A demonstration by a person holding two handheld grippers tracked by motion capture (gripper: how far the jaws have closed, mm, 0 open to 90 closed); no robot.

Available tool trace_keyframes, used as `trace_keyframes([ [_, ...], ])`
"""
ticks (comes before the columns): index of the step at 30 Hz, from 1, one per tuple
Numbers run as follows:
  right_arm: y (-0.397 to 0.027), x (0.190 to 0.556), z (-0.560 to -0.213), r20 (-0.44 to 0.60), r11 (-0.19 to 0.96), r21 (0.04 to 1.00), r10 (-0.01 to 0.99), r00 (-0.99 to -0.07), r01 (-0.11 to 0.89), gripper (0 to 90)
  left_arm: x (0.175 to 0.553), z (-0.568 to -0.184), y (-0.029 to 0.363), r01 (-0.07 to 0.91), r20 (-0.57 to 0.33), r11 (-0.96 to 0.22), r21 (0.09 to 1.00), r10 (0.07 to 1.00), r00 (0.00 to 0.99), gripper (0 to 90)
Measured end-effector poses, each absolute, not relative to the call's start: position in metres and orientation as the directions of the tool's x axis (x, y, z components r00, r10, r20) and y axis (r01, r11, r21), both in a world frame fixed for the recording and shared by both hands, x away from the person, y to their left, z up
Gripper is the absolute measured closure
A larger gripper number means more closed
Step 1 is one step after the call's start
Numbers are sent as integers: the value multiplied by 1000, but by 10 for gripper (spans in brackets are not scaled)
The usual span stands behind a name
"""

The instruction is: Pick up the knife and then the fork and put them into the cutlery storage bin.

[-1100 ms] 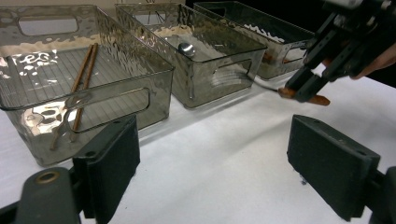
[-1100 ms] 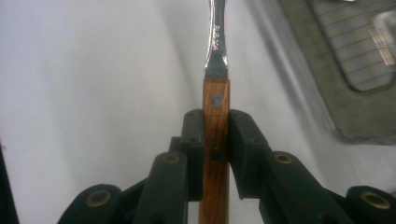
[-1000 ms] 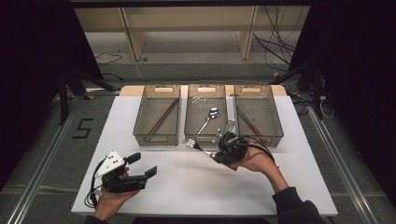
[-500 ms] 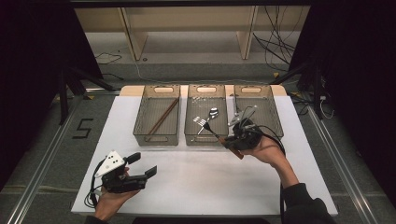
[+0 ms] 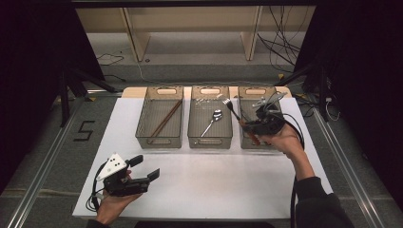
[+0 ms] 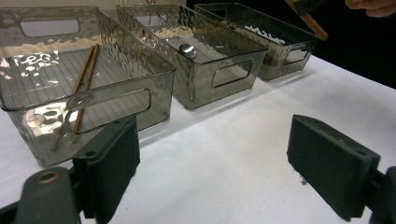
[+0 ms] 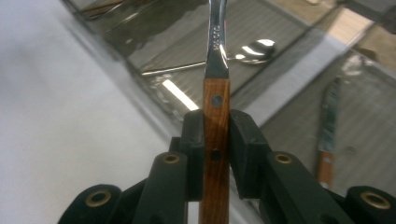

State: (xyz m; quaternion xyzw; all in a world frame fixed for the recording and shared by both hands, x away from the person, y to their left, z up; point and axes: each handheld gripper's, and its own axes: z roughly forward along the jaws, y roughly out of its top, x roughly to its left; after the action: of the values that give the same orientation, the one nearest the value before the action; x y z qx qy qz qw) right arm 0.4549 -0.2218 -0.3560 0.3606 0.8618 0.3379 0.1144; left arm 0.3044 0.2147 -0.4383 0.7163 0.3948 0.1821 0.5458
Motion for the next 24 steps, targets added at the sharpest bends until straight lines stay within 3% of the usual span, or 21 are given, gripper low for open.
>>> trace_keyframes([
  [18,-274,507,-370,95,288,634,892,-442,718,771,305,-438,215,366,-169,-93,926,764,623,166],
  [24,-274,520,-383,93,273,604,909,-407,749,771,305,-438,215,366,-169,-93,926,763,623,166],
])
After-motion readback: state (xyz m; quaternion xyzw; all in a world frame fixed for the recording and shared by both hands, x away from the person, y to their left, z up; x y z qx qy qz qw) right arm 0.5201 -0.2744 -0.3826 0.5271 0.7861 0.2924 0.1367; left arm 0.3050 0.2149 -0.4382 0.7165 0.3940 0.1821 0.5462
